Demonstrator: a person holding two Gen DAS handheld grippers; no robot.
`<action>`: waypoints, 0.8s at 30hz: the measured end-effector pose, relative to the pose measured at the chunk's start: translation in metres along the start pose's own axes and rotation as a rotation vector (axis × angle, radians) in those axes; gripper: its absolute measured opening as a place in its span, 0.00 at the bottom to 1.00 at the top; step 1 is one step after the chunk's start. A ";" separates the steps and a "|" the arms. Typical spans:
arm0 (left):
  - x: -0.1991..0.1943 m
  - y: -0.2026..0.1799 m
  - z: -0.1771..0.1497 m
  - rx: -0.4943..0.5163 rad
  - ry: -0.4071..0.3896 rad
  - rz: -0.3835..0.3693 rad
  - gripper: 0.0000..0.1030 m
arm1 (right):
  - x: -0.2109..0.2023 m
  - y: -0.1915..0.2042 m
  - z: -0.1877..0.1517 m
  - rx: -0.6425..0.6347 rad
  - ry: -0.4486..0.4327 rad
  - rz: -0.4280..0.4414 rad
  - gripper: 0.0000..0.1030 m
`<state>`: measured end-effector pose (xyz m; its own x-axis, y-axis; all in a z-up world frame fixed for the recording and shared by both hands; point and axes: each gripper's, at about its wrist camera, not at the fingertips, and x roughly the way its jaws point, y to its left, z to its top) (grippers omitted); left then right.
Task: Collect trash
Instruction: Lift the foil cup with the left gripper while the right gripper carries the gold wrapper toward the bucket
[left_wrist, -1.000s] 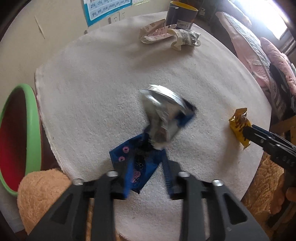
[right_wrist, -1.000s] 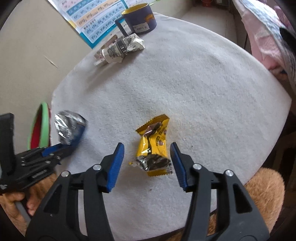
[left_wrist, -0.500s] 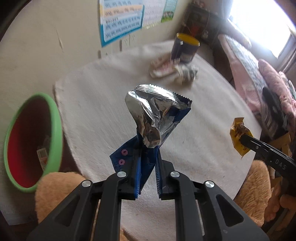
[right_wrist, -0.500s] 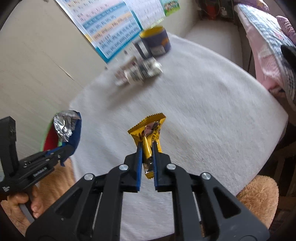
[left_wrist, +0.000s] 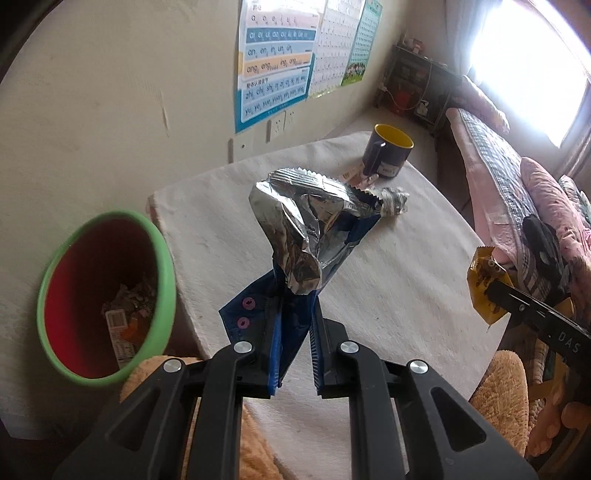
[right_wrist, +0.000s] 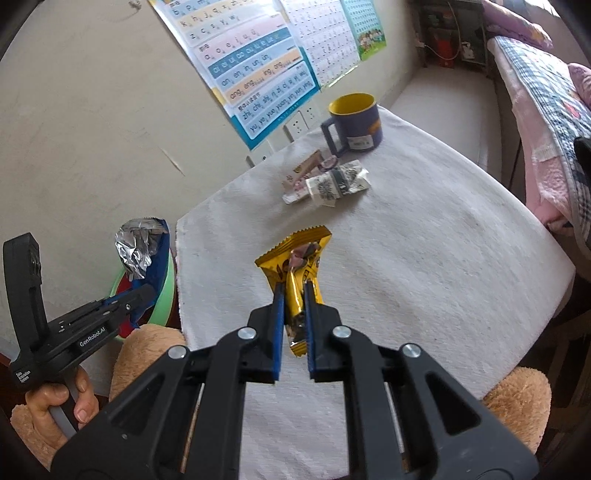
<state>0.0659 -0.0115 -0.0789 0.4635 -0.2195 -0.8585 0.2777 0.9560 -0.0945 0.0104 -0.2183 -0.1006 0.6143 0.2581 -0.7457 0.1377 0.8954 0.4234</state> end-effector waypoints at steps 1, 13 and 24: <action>-0.003 0.002 0.000 -0.003 -0.006 0.002 0.11 | 0.000 0.002 0.001 -0.004 -0.002 0.001 0.10; -0.022 0.025 0.001 -0.043 -0.065 0.026 0.11 | 0.001 0.035 0.008 -0.064 -0.004 0.014 0.10; -0.030 0.045 -0.001 -0.080 -0.093 0.043 0.11 | 0.011 0.066 0.008 -0.121 0.025 0.028 0.10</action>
<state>0.0639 0.0382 -0.0577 0.5502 -0.1918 -0.8127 0.1897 0.9765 -0.1020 0.0327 -0.1593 -0.0768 0.5965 0.2915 -0.7478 0.0246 0.9246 0.3801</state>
